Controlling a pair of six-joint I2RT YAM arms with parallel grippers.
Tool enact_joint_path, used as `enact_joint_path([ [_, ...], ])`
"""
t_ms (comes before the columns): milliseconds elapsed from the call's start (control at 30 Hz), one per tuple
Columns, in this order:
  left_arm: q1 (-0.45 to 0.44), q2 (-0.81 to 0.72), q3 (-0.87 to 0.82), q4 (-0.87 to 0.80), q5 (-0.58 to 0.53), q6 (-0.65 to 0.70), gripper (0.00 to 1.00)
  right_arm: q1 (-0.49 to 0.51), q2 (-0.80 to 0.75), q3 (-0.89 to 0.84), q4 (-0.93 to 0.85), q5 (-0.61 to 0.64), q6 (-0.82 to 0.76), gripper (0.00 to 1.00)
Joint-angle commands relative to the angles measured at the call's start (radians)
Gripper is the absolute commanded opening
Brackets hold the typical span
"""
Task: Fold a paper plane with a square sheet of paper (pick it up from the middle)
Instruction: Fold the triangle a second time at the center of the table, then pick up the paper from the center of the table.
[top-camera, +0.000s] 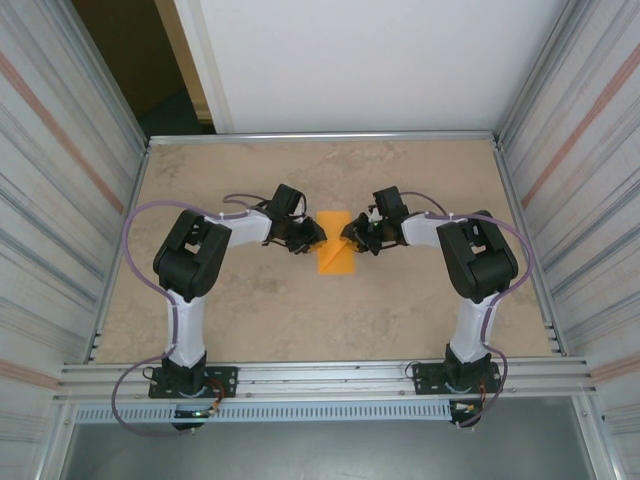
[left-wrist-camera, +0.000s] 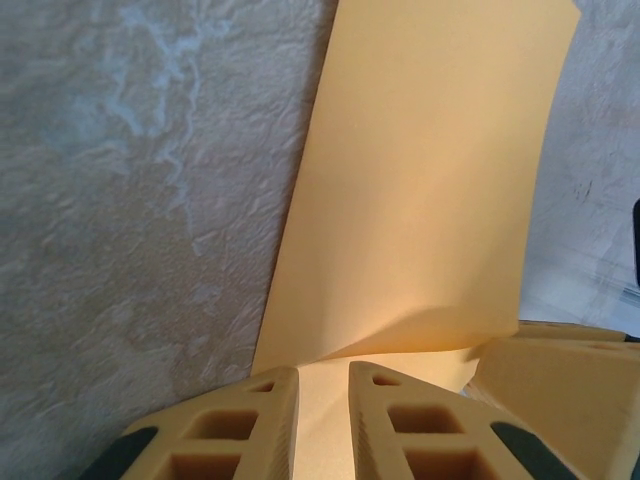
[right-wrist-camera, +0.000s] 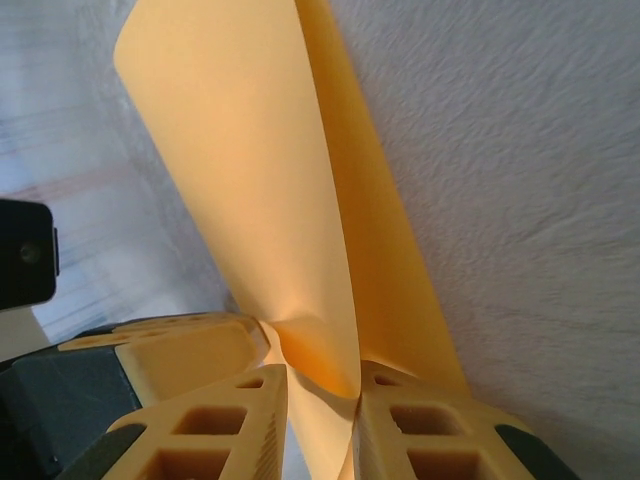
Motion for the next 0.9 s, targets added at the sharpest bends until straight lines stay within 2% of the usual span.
enact_joint_path([
  [0, 0.008, 0.031, -0.027, -0.048, -0.007, -0.016, 0.22, 0.014, 0.002, -0.026, 0.052, -0.033, 0.013, 0.23],
  [267, 0.011, 0.024, -0.025, -0.048, -0.002, -0.016, 0.22, 0.055, -0.021, -0.063, 0.082, -0.041, -0.028, 0.23],
  [533, 0.017, -0.009, -0.018, -0.043, 0.022, -0.008, 0.23, 0.059, -0.023, -0.061, 0.103, -0.012, -0.052, 0.12],
  [667, 0.038, -0.072, -0.025, -0.029, 0.029, 0.003, 0.29, 0.048, -0.042, -0.058, 0.117, 0.000, -0.061, 0.06],
  [867, 0.109, -0.243, -0.126, 0.070, 0.045, -0.001, 0.48, 0.019, -0.138, -0.057, 0.141, -0.003, -0.108, 0.03],
])
